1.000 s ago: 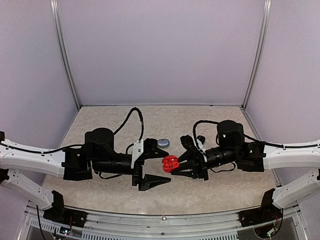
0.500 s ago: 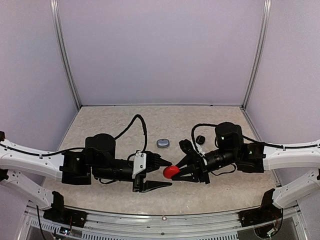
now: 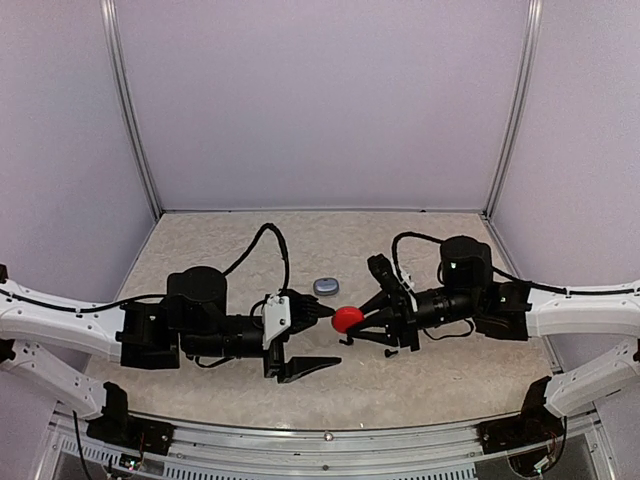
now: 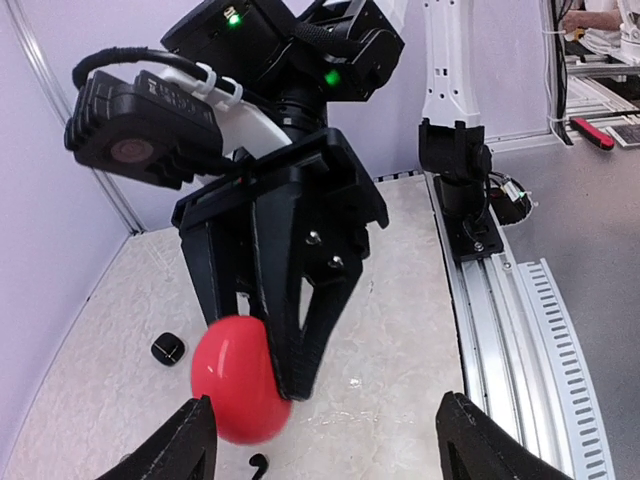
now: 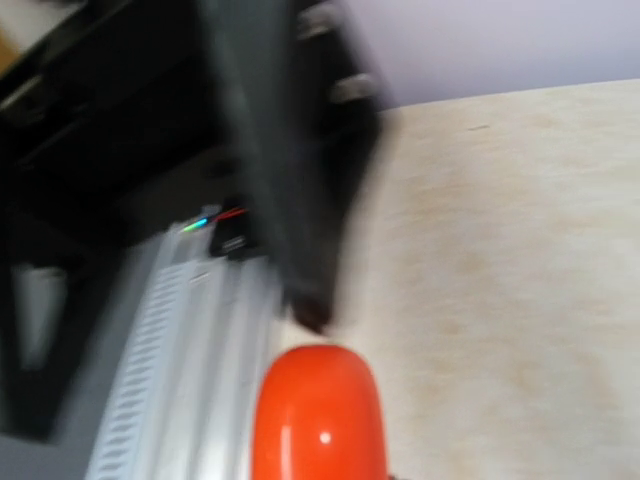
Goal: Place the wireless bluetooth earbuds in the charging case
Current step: Close the charging case with the earbuds inside, then place the charging case with the earbuds at the center of the board.
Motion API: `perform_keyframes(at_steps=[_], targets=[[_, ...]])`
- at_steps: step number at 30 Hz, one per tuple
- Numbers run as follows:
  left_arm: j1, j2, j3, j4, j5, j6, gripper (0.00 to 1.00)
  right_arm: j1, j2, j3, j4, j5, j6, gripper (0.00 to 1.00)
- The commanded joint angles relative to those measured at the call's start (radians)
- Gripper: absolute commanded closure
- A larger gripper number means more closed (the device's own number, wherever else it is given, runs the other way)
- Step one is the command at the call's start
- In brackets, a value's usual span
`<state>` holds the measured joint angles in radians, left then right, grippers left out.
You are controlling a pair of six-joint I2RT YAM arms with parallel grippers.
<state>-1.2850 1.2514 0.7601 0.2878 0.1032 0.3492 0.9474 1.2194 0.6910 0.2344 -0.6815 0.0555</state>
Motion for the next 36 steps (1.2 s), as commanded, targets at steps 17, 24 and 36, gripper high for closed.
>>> perform_keyframes(at_steps=[17, 24, 36], targets=[[0.216, -0.076, -0.095, 0.171, -0.268, -0.378, 0.01, -0.350, 0.556, 0.453, -0.201, 0.239, 0.083, 1.00], [0.216, -0.119, -0.130, 0.162, -0.308, -0.400, 0.01, -0.399, 0.795, 0.664, -0.326, 0.229, 0.039, 1.00], [0.214, -0.138, -0.158, 0.170, -0.319, -0.397, 0.01, -0.423, 0.936, 0.749, -0.372, 0.192, 0.025, 0.94]])
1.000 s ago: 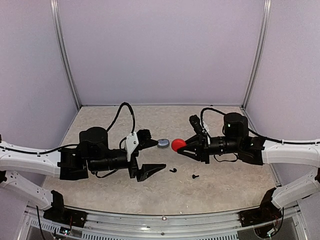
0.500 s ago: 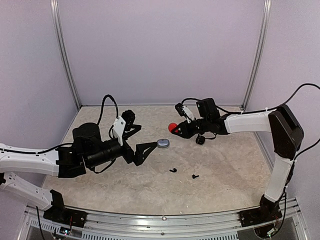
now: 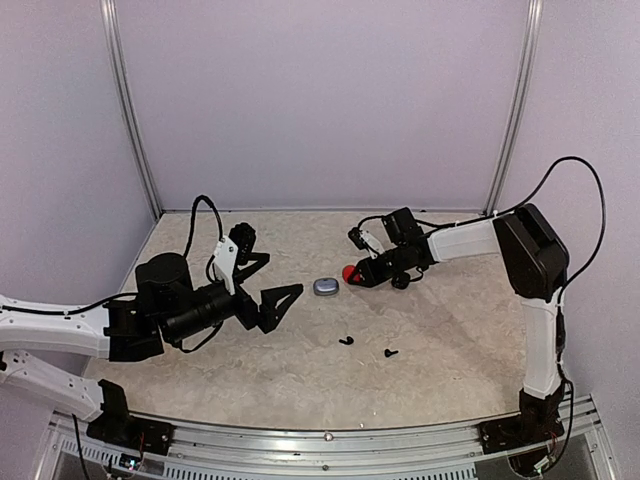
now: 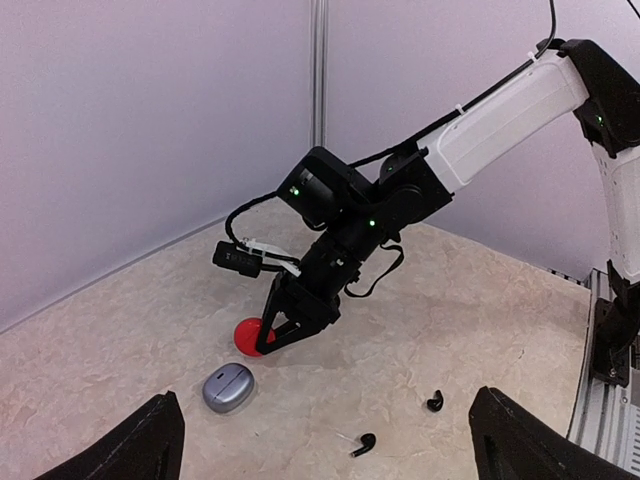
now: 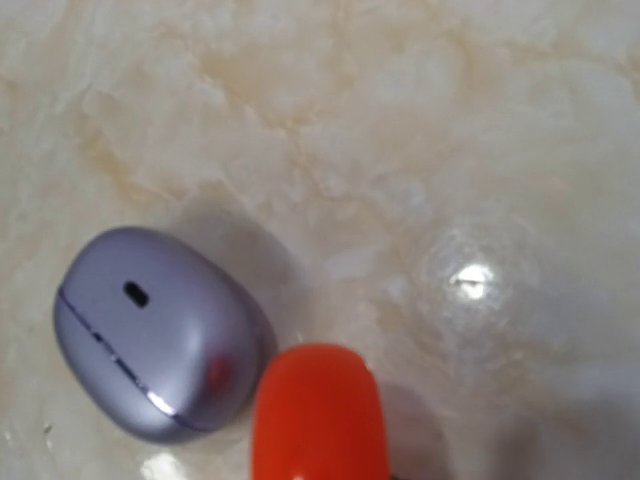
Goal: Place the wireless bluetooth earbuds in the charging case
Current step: Place the charging case with the earbuds at the center of the board, then pick up the charging case from the center of the board.
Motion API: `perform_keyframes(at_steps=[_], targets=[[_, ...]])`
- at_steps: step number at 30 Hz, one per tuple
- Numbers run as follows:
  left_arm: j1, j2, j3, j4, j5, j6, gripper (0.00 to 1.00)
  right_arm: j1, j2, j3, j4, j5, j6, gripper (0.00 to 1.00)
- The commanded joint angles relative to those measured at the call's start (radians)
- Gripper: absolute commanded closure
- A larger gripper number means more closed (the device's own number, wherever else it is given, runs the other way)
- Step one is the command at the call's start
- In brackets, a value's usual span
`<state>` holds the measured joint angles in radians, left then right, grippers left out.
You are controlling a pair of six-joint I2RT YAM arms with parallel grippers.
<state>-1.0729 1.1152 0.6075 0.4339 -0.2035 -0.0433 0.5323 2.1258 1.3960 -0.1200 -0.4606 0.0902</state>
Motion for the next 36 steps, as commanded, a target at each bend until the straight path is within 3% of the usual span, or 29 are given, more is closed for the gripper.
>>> perform_keyframes(at_steps=[1, 12, 17, 22, 31, 36], targets=[[0.001, -0.002, -0.006, 0.023, -0.017, -0.003, 0.01, -0.009, 0.037, 0.049, -0.022, -0.035, -0.010, 0.94], [0.002, -0.005, -0.003, -0.005, -0.037, 0.011, 0.01, -0.015, -0.016, 0.032, -0.051, 0.019, -0.039, 0.63], [0.003, -0.003, -0.002, -0.012, -0.042, 0.010, 0.01, -0.048, -0.121, -0.029, -0.044, 0.037, -0.057, 0.39], [0.003, -0.002, 0.000, -0.020, -0.038, 0.017, 0.01, -0.086, -0.210, -0.056, -0.117, 0.127, -0.161, 0.32], [0.002, 0.015, 0.017, -0.013, -0.025, 0.035, 0.01, -0.126, -0.191, -0.048, -0.265, 0.205, -0.392, 0.02], [0.002, 0.029, 0.035, -0.028, -0.016, 0.040, 0.01, -0.170, -0.133, -0.011, -0.314, 0.134, -0.409, 0.01]])
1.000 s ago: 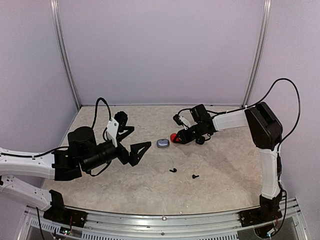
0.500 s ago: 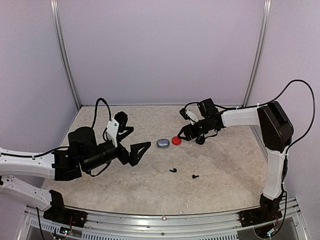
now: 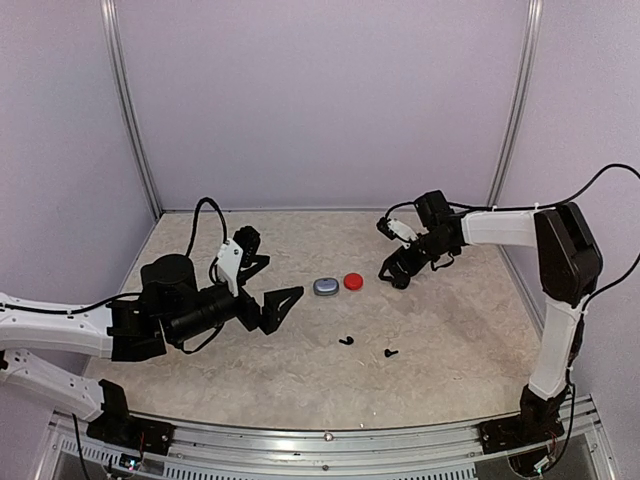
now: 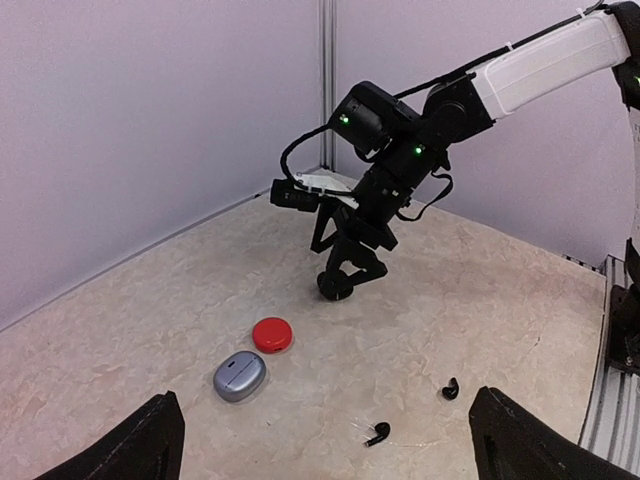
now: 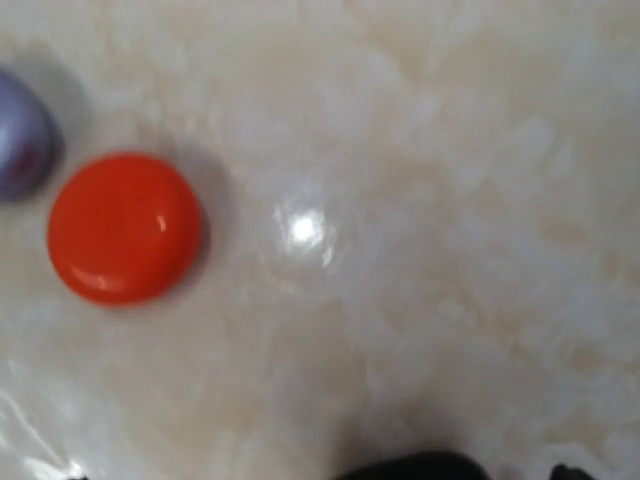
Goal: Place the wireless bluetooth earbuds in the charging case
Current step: Pick up the charging case from the center of the board.
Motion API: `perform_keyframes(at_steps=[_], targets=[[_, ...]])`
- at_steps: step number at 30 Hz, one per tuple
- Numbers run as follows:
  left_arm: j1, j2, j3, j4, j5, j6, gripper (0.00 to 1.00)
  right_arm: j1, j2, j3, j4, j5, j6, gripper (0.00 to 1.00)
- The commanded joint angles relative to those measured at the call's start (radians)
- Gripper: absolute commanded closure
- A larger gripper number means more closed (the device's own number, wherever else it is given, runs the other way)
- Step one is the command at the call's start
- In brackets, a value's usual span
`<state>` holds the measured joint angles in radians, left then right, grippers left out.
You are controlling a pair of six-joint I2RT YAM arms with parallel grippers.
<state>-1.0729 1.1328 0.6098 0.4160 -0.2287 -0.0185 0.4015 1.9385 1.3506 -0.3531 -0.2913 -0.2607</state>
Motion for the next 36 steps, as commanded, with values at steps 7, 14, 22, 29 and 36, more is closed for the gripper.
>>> perform_keyframes(at_steps=[7, 14, 22, 29, 36], targets=[[0.003, 0.011, 0.027, -0.003, 0.012, 0.015, 0.01, -0.047, 0.133, 0.051, -0.105, -0.013, -0.089, 0.01], [0.003, 0.012, 0.024, -0.005, 0.007, 0.015, 0.01, -0.049, 0.174, 0.055, -0.121, 0.025, -0.102, 0.12], [0.006, 0.002, 0.016, -0.002, 0.004, 0.015, 0.01, -0.034, 0.131, 0.016, -0.154, 0.073, -0.093, 0.21], [0.023, 0.008, 0.015, 0.007, 0.020, -0.014, 0.01, -0.015, 0.095, 0.012, -0.178, 0.128, -0.085, 0.31], [0.100, 0.007, 0.009, 0.026, 0.111, -0.128, 0.05, 0.025, -0.020, -0.071, -0.097, 0.140, -0.070, 0.52]])
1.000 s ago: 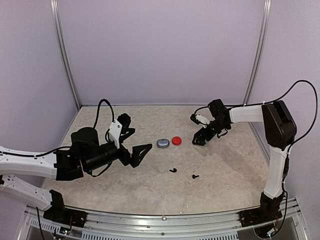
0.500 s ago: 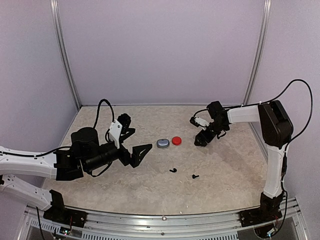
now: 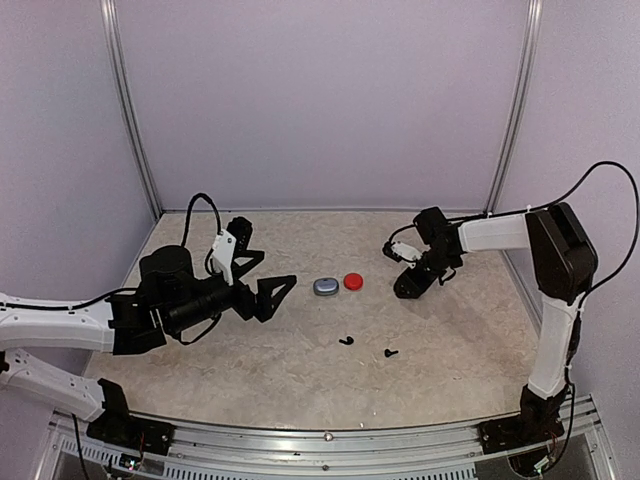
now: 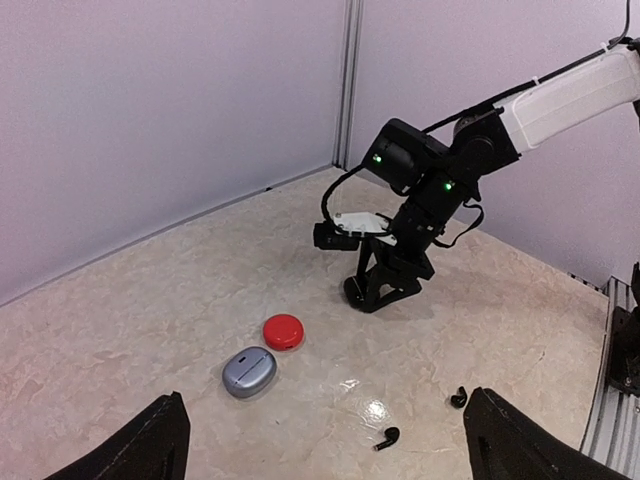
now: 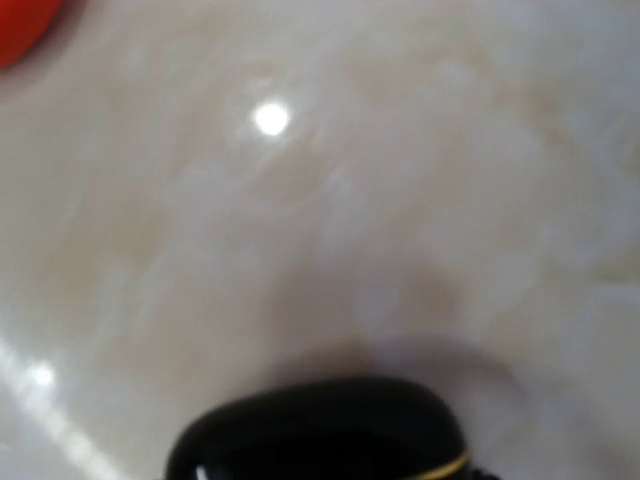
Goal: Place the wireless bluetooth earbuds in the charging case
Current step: Pick up the charging case from the center of the board.
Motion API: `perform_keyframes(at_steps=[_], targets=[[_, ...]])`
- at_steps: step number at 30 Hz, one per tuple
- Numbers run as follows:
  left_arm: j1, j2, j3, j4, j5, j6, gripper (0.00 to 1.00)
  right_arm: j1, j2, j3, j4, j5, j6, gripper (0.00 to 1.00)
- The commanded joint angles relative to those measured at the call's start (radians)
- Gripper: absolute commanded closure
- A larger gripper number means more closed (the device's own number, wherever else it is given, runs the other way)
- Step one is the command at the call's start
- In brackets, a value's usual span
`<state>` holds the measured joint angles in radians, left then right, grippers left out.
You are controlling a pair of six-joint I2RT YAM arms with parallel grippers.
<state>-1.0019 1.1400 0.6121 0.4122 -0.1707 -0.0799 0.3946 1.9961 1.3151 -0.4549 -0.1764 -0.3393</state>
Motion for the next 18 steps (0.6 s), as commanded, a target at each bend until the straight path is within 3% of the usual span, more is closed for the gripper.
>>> perform_keyframes(at_steps=[1, 5, 9, 18], targets=[[0.031, 0.003, 0.011, 0.023, 0.053, -0.076, 0.05, 0.041, -0.092, -0.039, 0.014, 0.026, 0.013, 0.54], [0.057, 0.024, 0.054, -0.031, 0.062, -0.139, 0.06, 0.122, -0.173, -0.069, 0.087, 0.051, 0.024, 0.58], [0.086, 0.083, 0.110, -0.078, 0.111, -0.223, 0.08, 0.250, -0.313, -0.180, 0.262, 0.101, 0.040, 0.59], [0.092, 0.206, 0.209, -0.047, 0.253, -0.290, 0.18, 0.477, -0.549, -0.388, 0.592, 0.190, 0.011, 0.59]])
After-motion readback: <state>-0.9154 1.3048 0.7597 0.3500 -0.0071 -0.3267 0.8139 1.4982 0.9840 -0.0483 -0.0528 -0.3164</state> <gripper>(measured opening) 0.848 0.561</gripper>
